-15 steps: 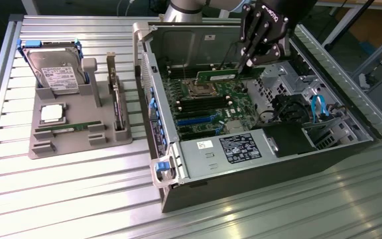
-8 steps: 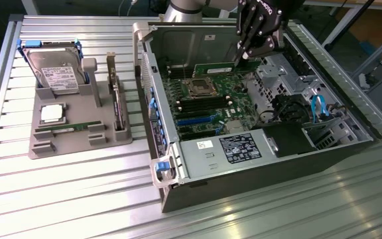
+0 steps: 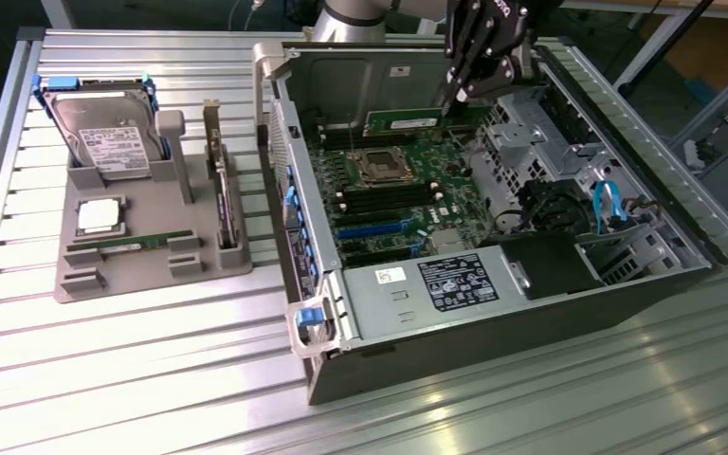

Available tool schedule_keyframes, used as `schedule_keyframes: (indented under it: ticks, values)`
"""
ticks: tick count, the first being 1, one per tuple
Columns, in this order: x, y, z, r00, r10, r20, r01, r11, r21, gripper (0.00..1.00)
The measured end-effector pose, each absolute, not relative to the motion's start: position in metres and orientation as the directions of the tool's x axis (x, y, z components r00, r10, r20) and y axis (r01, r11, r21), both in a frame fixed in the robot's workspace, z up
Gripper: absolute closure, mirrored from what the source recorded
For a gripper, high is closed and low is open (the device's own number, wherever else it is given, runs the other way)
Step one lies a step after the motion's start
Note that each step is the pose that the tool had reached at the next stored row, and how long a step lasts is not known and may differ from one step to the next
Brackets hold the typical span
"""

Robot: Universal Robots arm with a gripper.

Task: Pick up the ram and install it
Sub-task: 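Pick up the ram and move it above insertion slot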

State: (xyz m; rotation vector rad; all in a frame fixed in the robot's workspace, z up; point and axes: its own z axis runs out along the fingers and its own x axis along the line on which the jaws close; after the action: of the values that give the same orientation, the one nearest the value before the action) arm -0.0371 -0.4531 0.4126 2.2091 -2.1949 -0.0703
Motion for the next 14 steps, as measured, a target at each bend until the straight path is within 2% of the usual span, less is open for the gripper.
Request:
schedule_keyframes:
  ticks: [13, 14]
  values:
    - [-0.037, -0.432, 0.412, 0.006, -1.0, -0.013, -0.999, -0.007, 0.051, 0.87]
    - [-0.037, -0.432, 0.412, 0.006, -1.0, -0.013, -0.999, -0.007, 0.039, 0.87]
